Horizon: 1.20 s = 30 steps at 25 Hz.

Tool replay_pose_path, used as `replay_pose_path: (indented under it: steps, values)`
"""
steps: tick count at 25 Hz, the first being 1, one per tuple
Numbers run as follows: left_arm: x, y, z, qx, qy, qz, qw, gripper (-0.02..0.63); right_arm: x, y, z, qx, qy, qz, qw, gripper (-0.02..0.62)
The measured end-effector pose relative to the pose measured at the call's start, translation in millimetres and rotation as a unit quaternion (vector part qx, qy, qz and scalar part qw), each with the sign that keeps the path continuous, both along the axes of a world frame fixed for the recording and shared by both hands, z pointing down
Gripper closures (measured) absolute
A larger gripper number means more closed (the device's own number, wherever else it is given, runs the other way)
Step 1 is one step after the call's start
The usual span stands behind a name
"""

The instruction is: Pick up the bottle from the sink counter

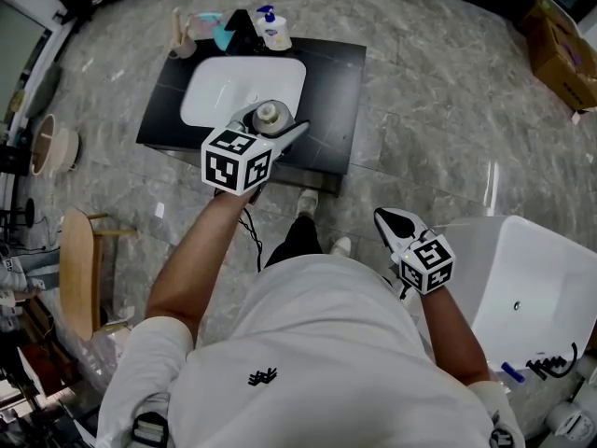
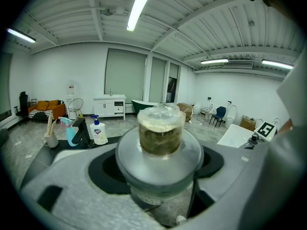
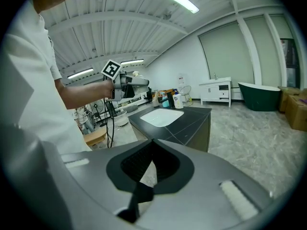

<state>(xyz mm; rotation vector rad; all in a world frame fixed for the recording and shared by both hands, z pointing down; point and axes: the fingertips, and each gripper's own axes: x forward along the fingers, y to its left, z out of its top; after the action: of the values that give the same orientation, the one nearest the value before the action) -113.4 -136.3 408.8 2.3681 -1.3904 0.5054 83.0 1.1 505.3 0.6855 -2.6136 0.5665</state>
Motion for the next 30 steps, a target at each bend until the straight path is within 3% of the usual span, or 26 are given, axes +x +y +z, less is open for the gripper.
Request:
replay_pose_path:
  steps: [30]
  values:
    - [24.5,-49.1,12.6,-0.008,0.0,0.009,0.9999,0.258,17.4,-26.4,12.0,-0.009,0.0,0.012,1.0,0.583]
